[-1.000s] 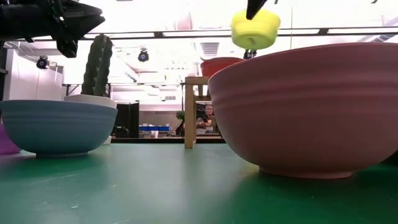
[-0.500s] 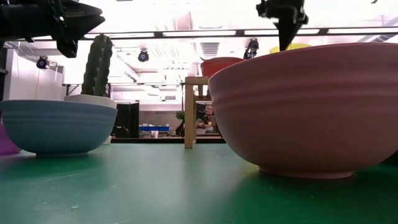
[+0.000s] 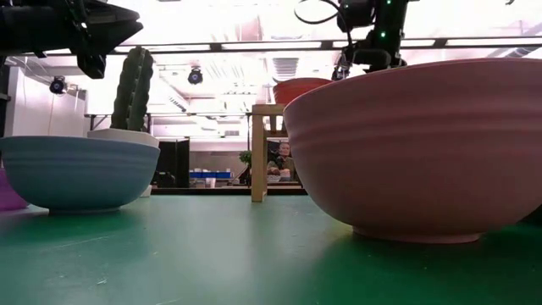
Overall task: Place and stack bowls onto a shelf
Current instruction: Put the light green bowl on the shelf, then stack the yellow bowl on top of the light green bowl on the shelf
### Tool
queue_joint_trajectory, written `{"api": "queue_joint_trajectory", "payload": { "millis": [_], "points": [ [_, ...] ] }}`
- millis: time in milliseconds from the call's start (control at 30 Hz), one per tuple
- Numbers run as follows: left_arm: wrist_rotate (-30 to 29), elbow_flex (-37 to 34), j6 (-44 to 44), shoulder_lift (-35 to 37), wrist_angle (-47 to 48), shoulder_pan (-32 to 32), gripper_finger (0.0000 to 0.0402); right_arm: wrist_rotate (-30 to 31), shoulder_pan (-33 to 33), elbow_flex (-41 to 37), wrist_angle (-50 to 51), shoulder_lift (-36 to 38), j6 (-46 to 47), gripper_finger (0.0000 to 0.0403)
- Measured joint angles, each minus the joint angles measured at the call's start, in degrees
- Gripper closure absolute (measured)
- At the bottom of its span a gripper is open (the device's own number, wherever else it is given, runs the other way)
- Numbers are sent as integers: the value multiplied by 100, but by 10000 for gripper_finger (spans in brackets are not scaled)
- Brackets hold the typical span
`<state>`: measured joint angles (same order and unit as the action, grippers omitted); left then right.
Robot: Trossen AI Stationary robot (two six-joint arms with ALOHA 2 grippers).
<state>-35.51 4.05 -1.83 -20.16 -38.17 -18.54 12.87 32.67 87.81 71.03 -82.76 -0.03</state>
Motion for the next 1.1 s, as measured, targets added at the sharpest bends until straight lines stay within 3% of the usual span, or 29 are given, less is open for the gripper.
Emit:
{"api": "queue_joint_trajectory", "payload": {
  "millis": [400, 800, 1100],
  "points": [
    [0, 0, -9, 0, 0, 0, 325, -90, 0, 9, -66, -147, -63, 389],
    [-1, 0, -15, 0, 0, 1, 325, -88, 0, 7, -134, -18, 96, 282],
    [-2, 0, -17, 0, 0, 1, 325, -267, -259, 646, 22, 218, 759, 266]
  ]
}}
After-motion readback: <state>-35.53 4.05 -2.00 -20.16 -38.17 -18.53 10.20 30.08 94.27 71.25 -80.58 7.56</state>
